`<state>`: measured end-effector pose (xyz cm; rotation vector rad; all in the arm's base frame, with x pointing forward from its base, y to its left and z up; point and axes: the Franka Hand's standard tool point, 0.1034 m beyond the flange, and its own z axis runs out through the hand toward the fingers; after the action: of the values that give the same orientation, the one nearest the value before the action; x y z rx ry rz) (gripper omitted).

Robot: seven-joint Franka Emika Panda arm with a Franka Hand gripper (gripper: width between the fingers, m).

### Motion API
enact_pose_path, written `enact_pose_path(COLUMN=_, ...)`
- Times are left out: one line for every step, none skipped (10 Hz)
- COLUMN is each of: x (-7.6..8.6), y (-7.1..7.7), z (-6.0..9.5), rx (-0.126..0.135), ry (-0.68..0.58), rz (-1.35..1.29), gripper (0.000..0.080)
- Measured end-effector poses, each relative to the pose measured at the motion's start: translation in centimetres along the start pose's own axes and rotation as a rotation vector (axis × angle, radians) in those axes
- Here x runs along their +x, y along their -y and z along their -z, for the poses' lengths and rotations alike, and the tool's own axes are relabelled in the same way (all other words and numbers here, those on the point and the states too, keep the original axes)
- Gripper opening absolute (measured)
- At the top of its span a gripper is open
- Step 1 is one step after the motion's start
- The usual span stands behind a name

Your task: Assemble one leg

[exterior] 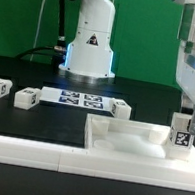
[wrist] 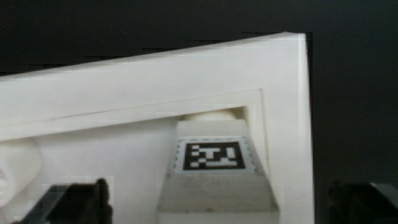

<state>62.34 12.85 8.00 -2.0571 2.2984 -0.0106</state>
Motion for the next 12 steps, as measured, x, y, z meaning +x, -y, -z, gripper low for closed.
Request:
enact_pose_path(x=0.04, y=0.02, z=0.01, rx=0.0, ry=0.0, rz=0.044, gripper=0.0642)
enact_pose_path(x=0.09, y=0.07, z=0.04, rx=0.001, ry=-0.001, rz=0.163, gripper=0.0647)
enact_pose_path(x=0.12, y=0.12, z=0.07, rx=0.001, ry=-0.001, rz=0.287, gripper=0.0647)
enact_pose_path(x=0.22, y=0.2, z=0.11, rx=0.002, ry=-0.001, rz=0.387, gripper=0.0649)
enact_pose_path(x=0.31, y=0.24, z=0.12, rx=0.002, ry=-0.001, rz=0.446, gripper=0.0649)
enact_pose_path(x=0.35, y=0.25, z=0.12, rx=0.002, ry=-0.003, rz=0.556, gripper=0.0649)
enact_pose_path(x=0.21, y=0.19, z=0.07, rx=0.001, ry=-0.004, rz=0.645, gripper=0.0649)
enact_pose_path(x=0.23, y=0.14, z=-0.04, rx=0.0, ry=-0.004, rz=0.759, gripper=0.0649)
enact_pose_path(x=0.4, y=0.17, z=-0.08, rx=-0.001, ry=-0.004, rz=0.856, gripper=0.0649)
enact_pose_path(x=0.44, y=0.19, z=-0.08, rx=-0.001, ry=-0.004, rz=0.932, gripper=0.0649)
enact_pose_path(x=0.43, y=0.17, z=-0.1, rx=-0.001, ry=-0.004, rz=0.988, gripper=0.0649)
enact_pose_path(x=0.47, y=0.18, z=-0.11, rx=-0.003, ry=-0.006, rz=1.078, gripper=0.0649)
